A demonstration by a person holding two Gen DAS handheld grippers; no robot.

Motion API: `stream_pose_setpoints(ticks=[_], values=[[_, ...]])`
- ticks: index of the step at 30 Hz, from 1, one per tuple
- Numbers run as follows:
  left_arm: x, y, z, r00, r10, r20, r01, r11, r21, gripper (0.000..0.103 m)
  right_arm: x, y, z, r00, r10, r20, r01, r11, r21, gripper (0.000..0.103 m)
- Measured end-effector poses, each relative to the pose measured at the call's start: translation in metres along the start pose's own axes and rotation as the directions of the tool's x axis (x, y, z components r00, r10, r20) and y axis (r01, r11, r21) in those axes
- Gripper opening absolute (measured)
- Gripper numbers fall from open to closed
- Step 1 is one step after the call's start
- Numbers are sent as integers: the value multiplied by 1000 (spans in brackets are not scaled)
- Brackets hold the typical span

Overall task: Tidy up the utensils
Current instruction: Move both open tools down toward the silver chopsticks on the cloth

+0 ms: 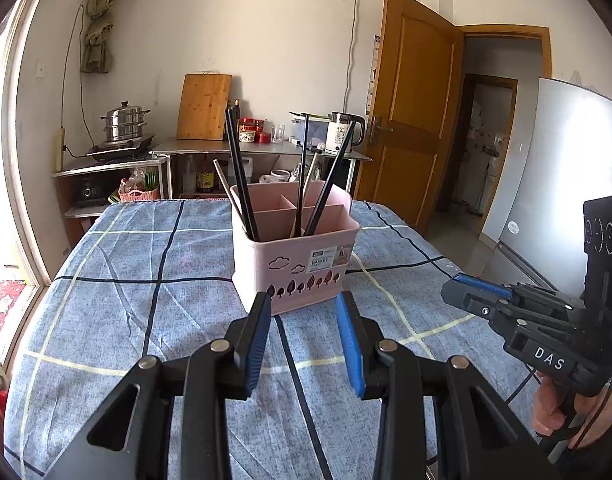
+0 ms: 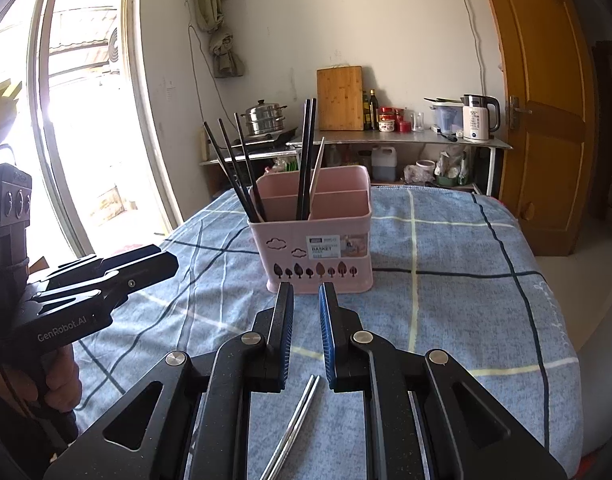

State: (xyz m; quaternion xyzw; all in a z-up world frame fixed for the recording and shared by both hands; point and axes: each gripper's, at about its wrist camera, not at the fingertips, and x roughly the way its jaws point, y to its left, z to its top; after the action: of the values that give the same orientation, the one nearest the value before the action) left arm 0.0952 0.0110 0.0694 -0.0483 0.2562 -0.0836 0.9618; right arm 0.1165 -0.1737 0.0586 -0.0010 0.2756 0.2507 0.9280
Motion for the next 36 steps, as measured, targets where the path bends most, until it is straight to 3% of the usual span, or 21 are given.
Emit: stream_pose_setpoints(ticks=[18, 36], values=[[15, -7, -37, 995, -6, -96, 6, 1000, 0, 37, 8, -8, -32, 997, -6, -80, 8, 999, 33, 14], [30, -7, -53, 985, -22, -169, 18, 1000, -23, 37, 18, -12, -50, 989, -3, -150, 10, 999, 44, 14]])
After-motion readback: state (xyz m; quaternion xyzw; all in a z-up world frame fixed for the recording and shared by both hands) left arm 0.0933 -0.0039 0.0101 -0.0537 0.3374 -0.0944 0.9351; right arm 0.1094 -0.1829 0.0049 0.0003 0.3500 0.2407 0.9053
